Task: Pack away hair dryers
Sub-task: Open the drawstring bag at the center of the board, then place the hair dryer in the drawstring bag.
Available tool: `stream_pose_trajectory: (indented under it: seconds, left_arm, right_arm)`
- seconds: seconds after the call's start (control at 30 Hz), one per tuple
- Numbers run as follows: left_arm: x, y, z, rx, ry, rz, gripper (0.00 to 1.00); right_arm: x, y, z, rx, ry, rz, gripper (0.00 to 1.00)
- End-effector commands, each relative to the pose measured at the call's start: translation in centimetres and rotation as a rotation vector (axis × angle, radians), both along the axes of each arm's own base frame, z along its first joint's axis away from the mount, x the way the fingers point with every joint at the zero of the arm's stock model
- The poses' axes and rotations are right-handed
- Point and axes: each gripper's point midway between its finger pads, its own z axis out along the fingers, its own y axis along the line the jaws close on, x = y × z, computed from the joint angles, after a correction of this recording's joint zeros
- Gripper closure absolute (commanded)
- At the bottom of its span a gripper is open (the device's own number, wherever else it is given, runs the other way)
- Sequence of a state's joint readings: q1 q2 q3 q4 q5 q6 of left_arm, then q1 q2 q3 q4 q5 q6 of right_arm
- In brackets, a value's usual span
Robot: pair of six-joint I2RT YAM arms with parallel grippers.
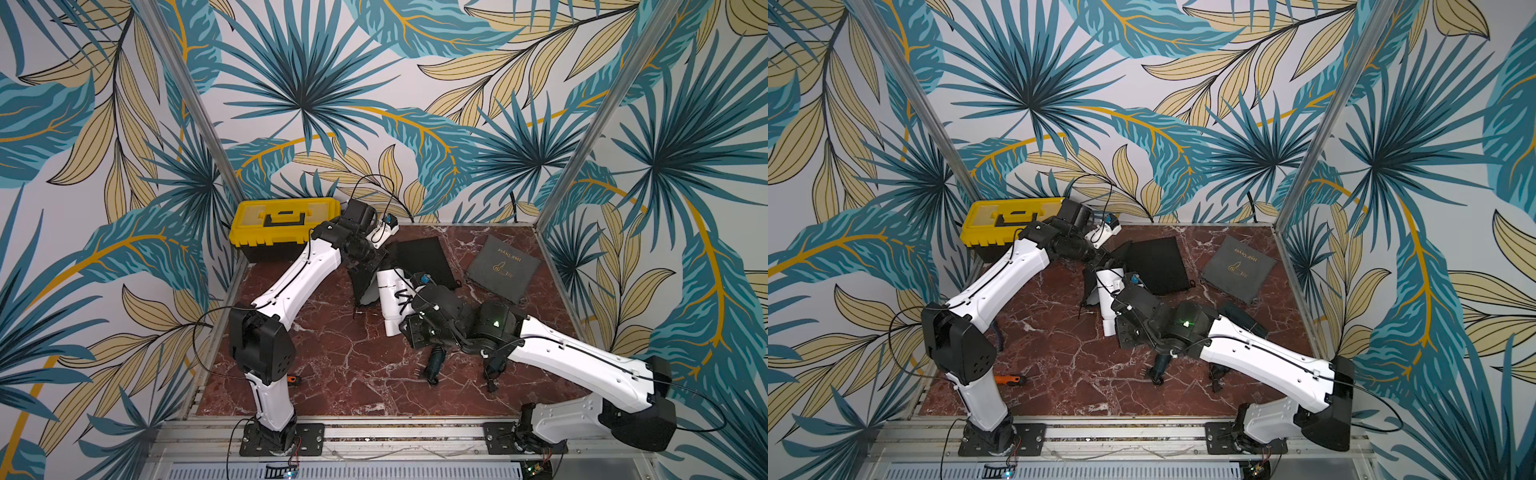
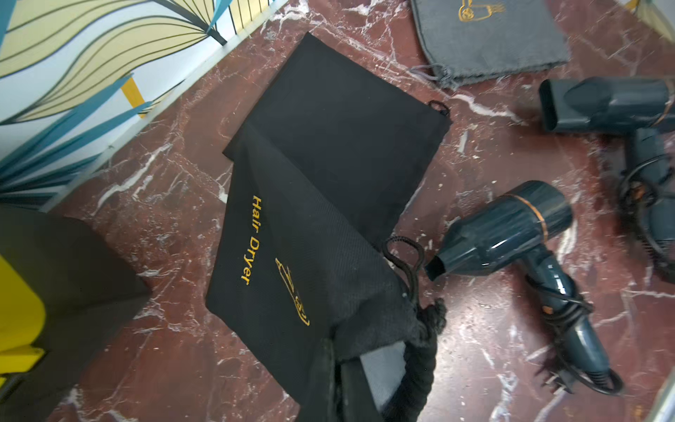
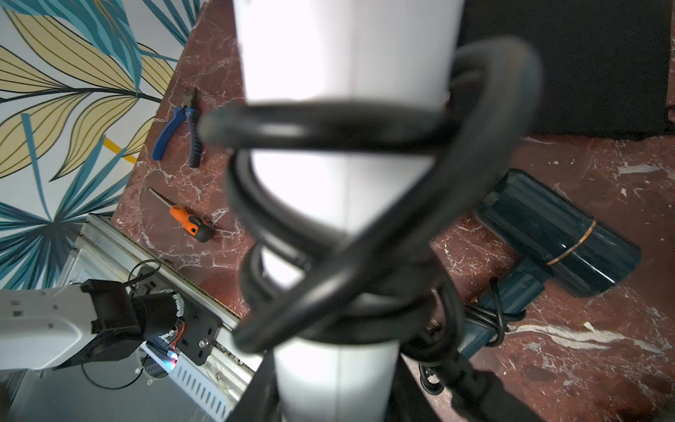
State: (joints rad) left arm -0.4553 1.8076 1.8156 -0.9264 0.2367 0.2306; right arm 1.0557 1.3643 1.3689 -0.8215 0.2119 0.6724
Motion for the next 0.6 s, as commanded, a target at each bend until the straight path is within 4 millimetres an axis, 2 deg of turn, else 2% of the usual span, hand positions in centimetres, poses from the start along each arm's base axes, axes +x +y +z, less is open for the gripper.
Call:
stream_pose_trajectory:
  seconds: [0.0, 0.23, 0.43, 0.57]
  left_arm:
    - [-1.5, -0.5, 4.9, -0.098, -0.047, -0.002, 1.00]
    - [-3.0, -0.6, 6.5, -0.147, -0.046, -0.015, 1.00]
    - [-4.1, -1.3, 6.9, -0.198, -0.010, -0.033, 1.00]
    - [-4.9, -2.0, 6.3, -0.203, 0.015, -0.058, 1.00]
  right_arm:
    - [1.0, 0.4, 0.5, 0.006, -0.025, -0.013, 1.00]
    - [2.1, -0.8, -1.4, -0.101, -0.006, -0.076, 1.00]
    - [2.8, -1.7, -2.1, -0.188, -0.009, -0.113, 1.00]
    - [3.1, -1.2, -2.0, -0.196, -0.009, -0.092, 1.00]
